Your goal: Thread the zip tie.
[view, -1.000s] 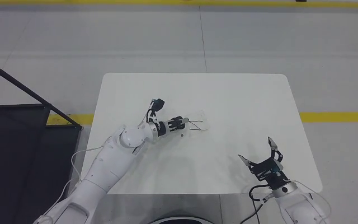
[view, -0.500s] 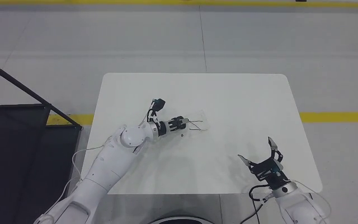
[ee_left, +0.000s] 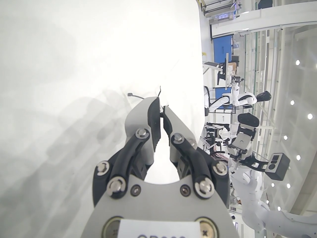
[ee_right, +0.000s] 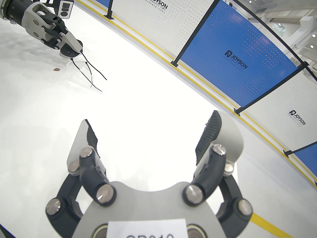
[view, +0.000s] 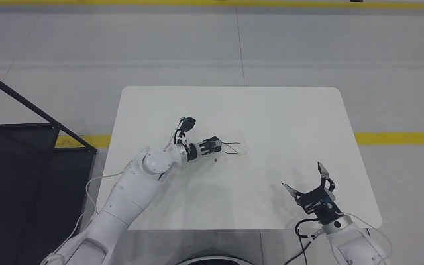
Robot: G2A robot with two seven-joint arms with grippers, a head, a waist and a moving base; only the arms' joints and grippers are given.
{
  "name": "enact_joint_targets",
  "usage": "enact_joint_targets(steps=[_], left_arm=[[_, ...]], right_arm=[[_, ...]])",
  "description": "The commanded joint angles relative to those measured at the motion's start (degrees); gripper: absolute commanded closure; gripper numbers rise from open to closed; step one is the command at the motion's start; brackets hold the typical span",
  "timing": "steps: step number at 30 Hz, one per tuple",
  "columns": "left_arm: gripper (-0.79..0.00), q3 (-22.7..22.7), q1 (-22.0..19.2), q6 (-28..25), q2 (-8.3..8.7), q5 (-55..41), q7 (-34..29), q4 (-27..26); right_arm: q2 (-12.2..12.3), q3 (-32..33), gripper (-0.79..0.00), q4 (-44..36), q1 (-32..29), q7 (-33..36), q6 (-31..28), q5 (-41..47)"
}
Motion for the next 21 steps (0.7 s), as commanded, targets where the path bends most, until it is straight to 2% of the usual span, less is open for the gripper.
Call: enact_joint_targets(steps=[1, 17, 21], left_arm=[[0.0, -0.06, -0.01, 0.01, -0.04, -0.09, -0.07, 0.06], [0.0, -2.33, 1.6, -1.09, 0.44, -0.35, -0.76, -2.52], [0.0, -3.93, 2.79, -3.16, 0.93, -1.57, -2.39, -4.4]], right_arm=[[0.0, 0.0, -0.785, 0.0, 0.0, 0.0, 0.0, 0.0], [0.0, 0.0, -0.785, 0.0, 0.0, 0.0, 0.0, 0.0], [0.0, 0.0, -0.785, 0.0, 0.0, 0.0, 0.0, 0.0]])
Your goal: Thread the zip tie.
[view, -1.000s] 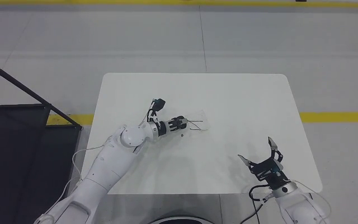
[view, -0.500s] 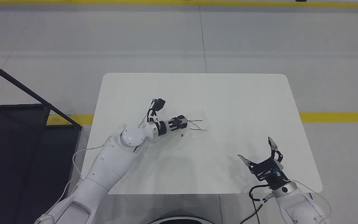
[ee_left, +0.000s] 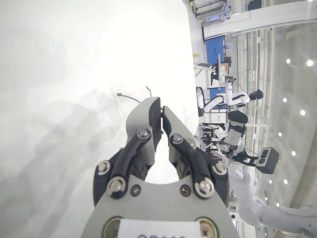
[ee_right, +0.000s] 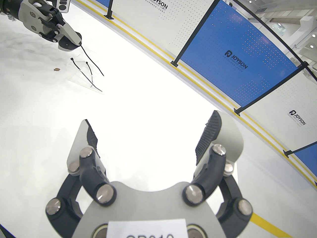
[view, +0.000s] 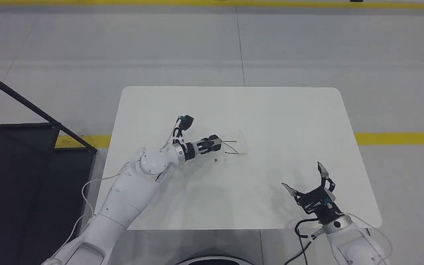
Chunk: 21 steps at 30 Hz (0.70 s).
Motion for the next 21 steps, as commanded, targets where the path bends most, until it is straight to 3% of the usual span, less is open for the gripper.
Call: enact_joint_targets(steps=[1, 12, 21], left_arm=[[0.0, -0.95, 0.65, -1.18, 0.34, -0.22, -0.92, -1.2], [0.0, -7.51, 6.16, -10.22, 2.85, -1.7, -8.33, -8.96], [0.0, -8.81, 8.14, -19.13, 3.98, -3.13, -14.14, -10.4]], right_arm=[[0.0, 0.0, -0.785, 0.0, 0.0, 0.0, 0.0, 0.0], [0.17, -0.96, -0.785, -0.27, 0.54, -1.07, -2.8, -1.84], [0.71, -8.14, -0.785, 0.78, 6.66, -2.55, -16.86, -6.42]])
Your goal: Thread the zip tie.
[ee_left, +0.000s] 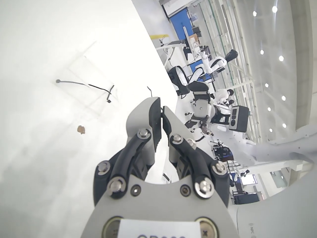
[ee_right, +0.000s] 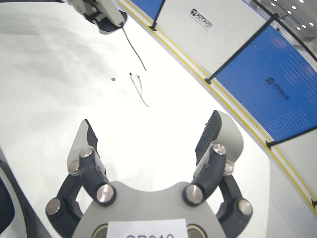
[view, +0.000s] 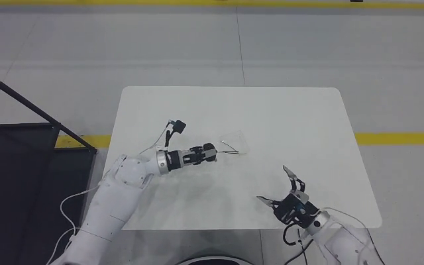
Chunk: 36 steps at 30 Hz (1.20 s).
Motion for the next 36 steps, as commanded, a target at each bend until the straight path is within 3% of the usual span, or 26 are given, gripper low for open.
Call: enact_joint_targets(steps=[1, 8, 12, 15, 26, 31, 36], left_arm=[[0.0, -0.12, 0.23, -1.24, 0.19, -0.46, -1.01, -0.06], [0.0, -0.85, 0.77, -4.99, 1.01, -7.26, -7.31, 0.3], [0.0, -0.81, 0.35, -5.63, 1.5, -11.95, -12.45, 1.11], [0.0, -0.19, 0.14, -4.24, 1.96, -13.76, -13.85, 0.67], [0.0, -0.2, 0.23, -4.03, 2.18, -13.8, -13.63, 0.55], [0.0, 0.12, 1.46, -4.82, 2.45, -12.55, -12.62, -1.39], [0.0, 0.54, 2.48, -5.92, 3.12, -12.29, -12.17, -3.18]], right_arm=[[0.1, -0.98, -0.785, 0.74, 1.4, -0.32, -2.29, -0.55], [0.11, -5.3, -0.785, 2.18, 4.72, -0.96, -4.0, -2.99], [-0.09, -6.41, -0.785, 2.18, 4.42, -2.15, 3.19, -5.31], [-0.17, -7.01, -0.785, 1.64, 2.93, -2.04, 9.15, -9.01], [-0.17, -7.09, -0.785, 1.64, 2.94, -2.03, 9.09, -8.91], [-0.29, -8.27, -0.785, 3.99, 6.43, -0.17, 0.84, -1.86], [-0.6, -8.62, -0.785, 9.55, 12.15, 5.3, -11.13, 13.32]])
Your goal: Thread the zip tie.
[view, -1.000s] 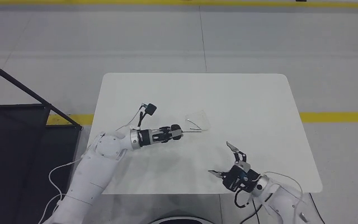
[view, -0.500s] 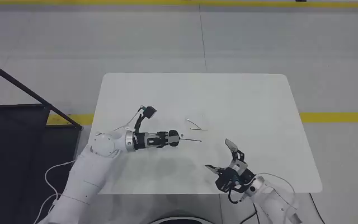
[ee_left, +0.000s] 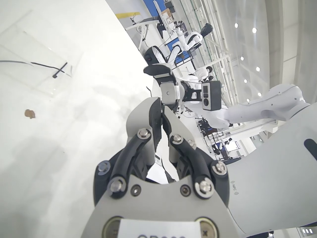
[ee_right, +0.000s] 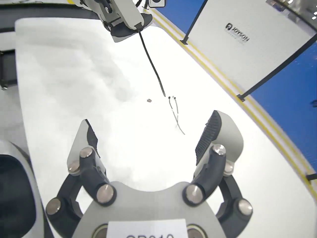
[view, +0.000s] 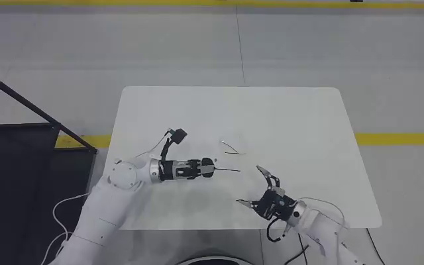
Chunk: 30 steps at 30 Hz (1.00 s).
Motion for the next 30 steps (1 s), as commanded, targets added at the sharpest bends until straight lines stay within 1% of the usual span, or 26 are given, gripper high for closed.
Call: enact_joint_targets(steps=[1, 6, 7, 8, 11, 18, 20, 22, 24, 26, 28, 30], left_arm=[[0.0, 0.3, 0.34, -0.33, 0.31, 0.03, 0.38, -0.73], [0.0, 1.4, 0.68, -1.23, 1.33, 0.24, 1.27, -1.82], [0.0, 1.6, 0.64, -1.36, 1.53, 0.12, 1.4, -1.82], [0.0, 1.8, 0.58, -1.48, 1.71, -0.02, 1.52, -1.79], [0.0, 1.92, 0.28, -1.83, 2.19, -0.24, 1.88, -0.82], [0.0, 1.92, 0.28, -1.83, 2.19, -0.24, 1.88, -0.82], [0.0, 2.17, 0.77, -1.15, 2.16, 0.16, 3.02, -1.53], [0.0, 2.44, 1.2, -0.85, 2.19, 0.97, 3.78, -2.27], [0.0, 2.57, 1.44, -1.02, 2.25, 1.43, 4.29, -2.62], [0.0, 2.59, 1.62, -1.56, 2.32, 1.44, 4.57, -2.78], [0.0, 2.46, 1.8, -2.09, 2.43, 1.23, 4.73, -2.8], [0.0, 2.34, 1.91, -2.27, 2.55, 0.91, 4.71, -2.83]], right_arm=[[-0.12, -0.11, -0.785, 2.81, 2.61, 3.4, -5.15, 7.82], [-0.3, -0.97, -0.785, 10.57, 9.4, 11.74, -16.13, 24.95], [-0.3, -1.0, -0.785, 12.13, 10.38, 12.93, -17.29, 28.28], [-0.27, -0.94, -0.785, 12.97, 11.05, 14.34, -17.39, 29.71], [-0.27, -0.94, -0.785, 12.97, 11.05, 14.34, -17.39, 29.71], [-0.27, -0.94, -0.785, 12.97, 11.05, 14.34, -17.39, 29.71], [-0.28, -1.5, -0.785, 12.68, 10.89, 14.81, -17.27, 29.79], [-0.28, -2.18, -0.785, 14.5, 11.6, 15.8, -18.8, 32.94], [-0.31, -3.43, -0.785, 16.94, 13.03, 17.55, -20.15, 38.79], [-0.14, -6.14, -0.785, 19.45, 15.02, 21.21, -20.15, 48.01], [0.41, -10.19, -0.785, 21.81, 18.05, 27.78, -20.15, 60.7], [1.34, -14.02, -0.785, 24.08, 21.78, 37.36, -20.15, 74.94]])
